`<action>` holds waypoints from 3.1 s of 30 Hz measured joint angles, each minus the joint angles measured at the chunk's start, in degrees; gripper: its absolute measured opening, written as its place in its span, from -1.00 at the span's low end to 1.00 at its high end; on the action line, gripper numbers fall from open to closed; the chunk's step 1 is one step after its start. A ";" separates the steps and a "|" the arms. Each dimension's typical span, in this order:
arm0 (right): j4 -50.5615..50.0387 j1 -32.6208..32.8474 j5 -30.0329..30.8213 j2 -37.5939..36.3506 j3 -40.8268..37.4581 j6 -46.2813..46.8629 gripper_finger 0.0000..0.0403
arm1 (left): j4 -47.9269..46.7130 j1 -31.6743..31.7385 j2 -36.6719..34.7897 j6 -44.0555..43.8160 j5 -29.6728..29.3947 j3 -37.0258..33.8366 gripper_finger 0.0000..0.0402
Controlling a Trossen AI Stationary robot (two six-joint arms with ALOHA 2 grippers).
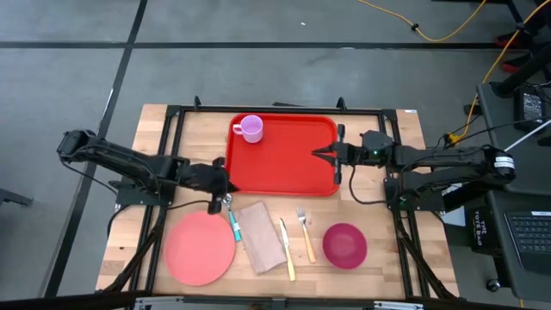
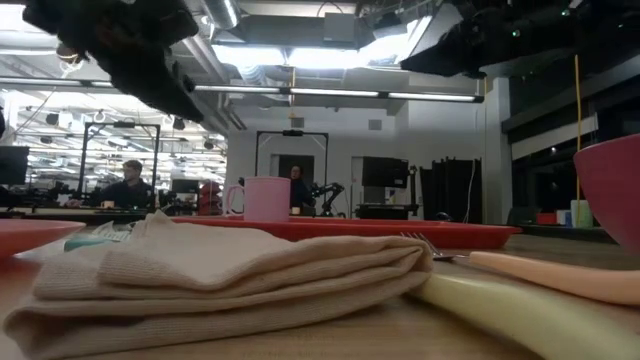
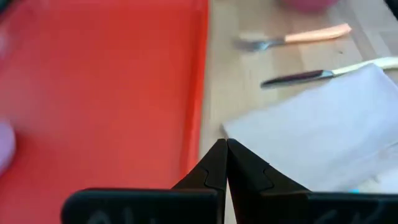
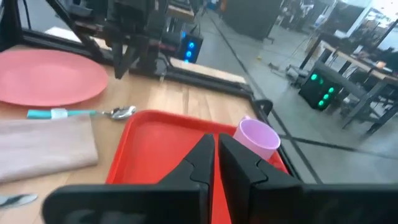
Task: Set up tray
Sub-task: Put the light pink plate in the middle of the red tray
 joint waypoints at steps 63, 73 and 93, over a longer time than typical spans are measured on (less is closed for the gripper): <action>1.48 -0.02 -0.17 1.15 0.00 0.15 -0.86 | -21.23 -0.18 0.04 -13.82 15.88 2.39 -0.15; 1.95 0.00 -0.17 1.15 0.00 0.15 -0.86 | -25.76 -0.18 0.70 -17.64 16.22 1.14 -0.26; 2.42 -0.01 -0.11 1.15 0.00 0.00 -0.86 | -24.49 -0.20 1.70 -18.34 22.28 -2.55 -0.29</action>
